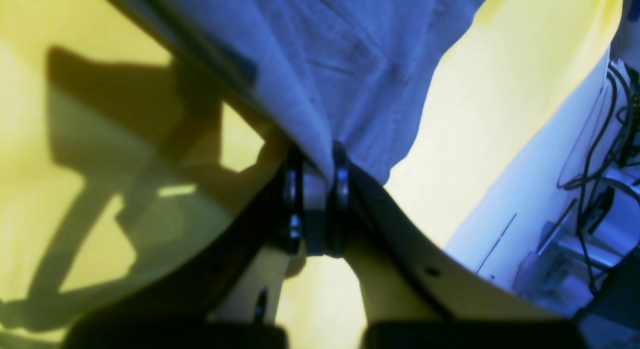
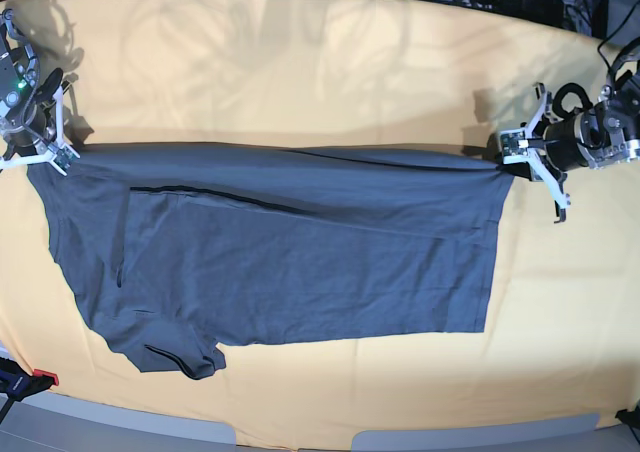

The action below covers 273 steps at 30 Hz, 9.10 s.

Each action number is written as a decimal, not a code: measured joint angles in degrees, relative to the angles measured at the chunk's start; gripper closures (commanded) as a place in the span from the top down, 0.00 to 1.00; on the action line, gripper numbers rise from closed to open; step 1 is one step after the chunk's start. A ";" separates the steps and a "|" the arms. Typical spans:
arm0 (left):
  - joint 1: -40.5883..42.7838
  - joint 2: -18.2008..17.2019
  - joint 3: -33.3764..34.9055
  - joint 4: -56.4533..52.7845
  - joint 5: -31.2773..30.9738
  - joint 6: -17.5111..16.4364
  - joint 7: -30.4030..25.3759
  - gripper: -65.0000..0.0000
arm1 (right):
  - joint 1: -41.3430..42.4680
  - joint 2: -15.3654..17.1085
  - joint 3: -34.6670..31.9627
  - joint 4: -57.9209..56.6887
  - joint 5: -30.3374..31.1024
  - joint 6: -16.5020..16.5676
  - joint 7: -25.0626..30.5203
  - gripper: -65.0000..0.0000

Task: Fold the T-shirt properly
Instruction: 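Pull the folded edge back toward the shirt's collar side with both grippers, then release the shirt and move the left gripper to the hem corner, then grasp the hem corners with the left and right grippers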

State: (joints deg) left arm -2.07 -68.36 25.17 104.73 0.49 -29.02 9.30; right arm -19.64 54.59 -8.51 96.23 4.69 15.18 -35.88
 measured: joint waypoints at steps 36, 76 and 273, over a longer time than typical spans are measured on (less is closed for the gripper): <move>0.33 -13.11 0.00 8.87 -3.69 -10.91 -8.24 0.00 | -2.34 9.01 -0.02 16.61 18.45 4.57 -13.29 0.00; 7.15 -20.20 0.00 15.85 -11.41 -10.91 -4.39 0.00 | -41.83 0.94 46.03 38.27 28.28 17.09 -23.10 0.00; -39.21 35.67 -7.19 -65.79 -65.59 -10.03 44.46 0.00 | 47.06 -21.40 18.14 -49.40 50.95 24.50 -26.84 0.64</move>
State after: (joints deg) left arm -41.28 -32.69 17.98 38.94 -65.10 -39.05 53.76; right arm 27.42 33.19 9.63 46.83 55.64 39.68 -62.72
